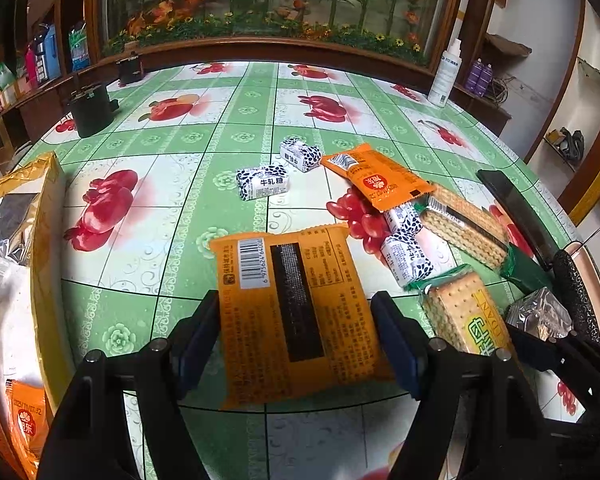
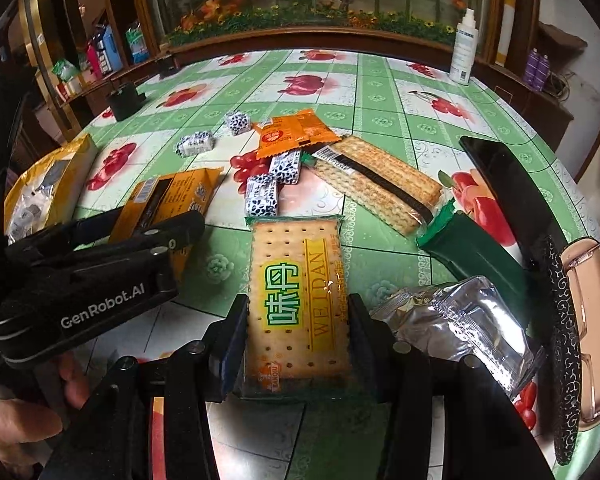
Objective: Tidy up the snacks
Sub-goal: 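Lift both held packs and carry them over the yellow-rimmed tray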
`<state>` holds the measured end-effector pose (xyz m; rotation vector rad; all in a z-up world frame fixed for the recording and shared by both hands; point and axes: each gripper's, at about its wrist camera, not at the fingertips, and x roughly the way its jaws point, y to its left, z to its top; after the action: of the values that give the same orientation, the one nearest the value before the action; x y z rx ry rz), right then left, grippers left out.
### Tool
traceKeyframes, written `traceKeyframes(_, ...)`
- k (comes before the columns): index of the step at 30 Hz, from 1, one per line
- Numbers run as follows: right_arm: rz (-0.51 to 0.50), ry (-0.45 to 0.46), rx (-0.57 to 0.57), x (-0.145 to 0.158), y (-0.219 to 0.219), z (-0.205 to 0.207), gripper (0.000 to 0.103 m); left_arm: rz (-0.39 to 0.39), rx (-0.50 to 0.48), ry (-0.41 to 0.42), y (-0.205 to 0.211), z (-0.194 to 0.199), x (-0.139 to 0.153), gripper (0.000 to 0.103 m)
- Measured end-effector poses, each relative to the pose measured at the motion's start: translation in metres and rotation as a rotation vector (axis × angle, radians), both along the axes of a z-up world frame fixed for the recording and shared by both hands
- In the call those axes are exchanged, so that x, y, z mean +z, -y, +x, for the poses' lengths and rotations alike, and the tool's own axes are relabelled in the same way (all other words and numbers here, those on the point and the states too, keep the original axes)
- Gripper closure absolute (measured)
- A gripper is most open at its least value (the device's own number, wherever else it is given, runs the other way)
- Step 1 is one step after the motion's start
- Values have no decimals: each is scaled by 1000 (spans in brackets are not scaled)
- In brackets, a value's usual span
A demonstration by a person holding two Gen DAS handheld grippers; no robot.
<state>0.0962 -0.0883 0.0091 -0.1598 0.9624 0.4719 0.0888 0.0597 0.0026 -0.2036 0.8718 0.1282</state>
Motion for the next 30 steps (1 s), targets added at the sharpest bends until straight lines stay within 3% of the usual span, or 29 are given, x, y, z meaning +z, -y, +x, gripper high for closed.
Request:
traceKeyframes(3,14,14,-20,0,1,0,52,16,-7,-9,2,1,0,29)
traceKeyframes(9,-55,32,-5,0,-9,-2,51,106,-22,-54,13,6,-3,29)
traceKeyframes(16,-56,24,-5,0,-8,-2,52,125,-27,-44,14,3,-1,31)
traceKeyframes(22,-17,7,-12,1,-4,1,53,211,15,30,17,-10,12,31)
traceKeyframes(30,26,28,-26,9,0,0,53,260,56,124,13,-21,30,30)
